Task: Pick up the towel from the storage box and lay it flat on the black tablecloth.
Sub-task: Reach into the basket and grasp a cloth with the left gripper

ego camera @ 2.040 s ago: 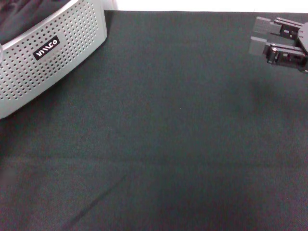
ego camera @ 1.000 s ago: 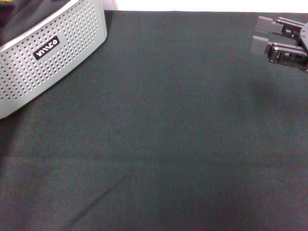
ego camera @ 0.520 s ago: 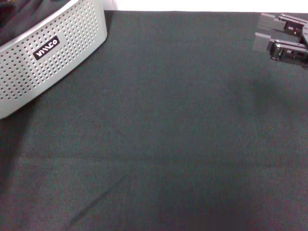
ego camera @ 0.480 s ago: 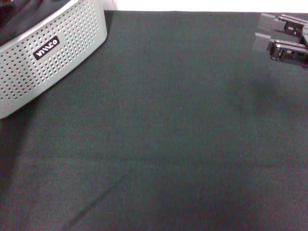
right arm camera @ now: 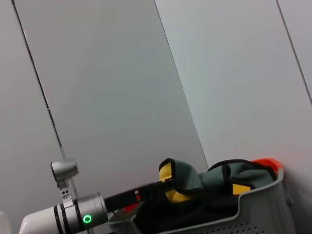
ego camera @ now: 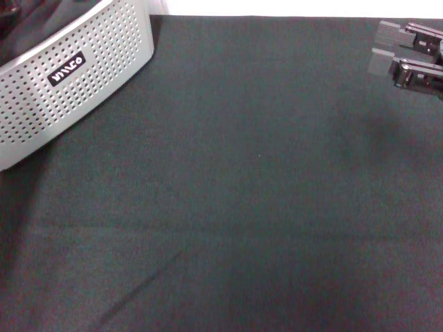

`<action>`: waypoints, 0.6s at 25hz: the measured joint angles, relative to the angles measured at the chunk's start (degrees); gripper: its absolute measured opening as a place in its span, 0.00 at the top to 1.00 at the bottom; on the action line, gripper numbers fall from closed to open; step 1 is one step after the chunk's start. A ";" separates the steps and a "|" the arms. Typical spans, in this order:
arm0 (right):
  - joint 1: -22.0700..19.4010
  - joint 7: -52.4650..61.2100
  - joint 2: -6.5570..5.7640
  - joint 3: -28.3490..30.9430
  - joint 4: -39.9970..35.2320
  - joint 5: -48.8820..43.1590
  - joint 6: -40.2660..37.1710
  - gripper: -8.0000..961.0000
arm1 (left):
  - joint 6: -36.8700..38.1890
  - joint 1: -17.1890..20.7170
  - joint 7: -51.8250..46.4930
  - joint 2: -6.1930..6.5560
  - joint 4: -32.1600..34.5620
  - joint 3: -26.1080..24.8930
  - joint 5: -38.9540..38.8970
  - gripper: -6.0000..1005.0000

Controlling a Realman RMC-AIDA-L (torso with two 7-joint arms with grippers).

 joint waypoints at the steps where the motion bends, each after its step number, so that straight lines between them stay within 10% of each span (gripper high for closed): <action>1: 0.01 0.00 0.00 0.02 0.01 0.00 0.03 0.21 | -0.30 0.09 -0.08 -0.01 -0.07 -0.04 -0.01 0.18; 15: -0.09 0.00 0.12 0.03 0.00 0.00 0.32 0.21 | -0.24 -0.98 -0.40 0.03 -1.43 0.11 -0.30 0.31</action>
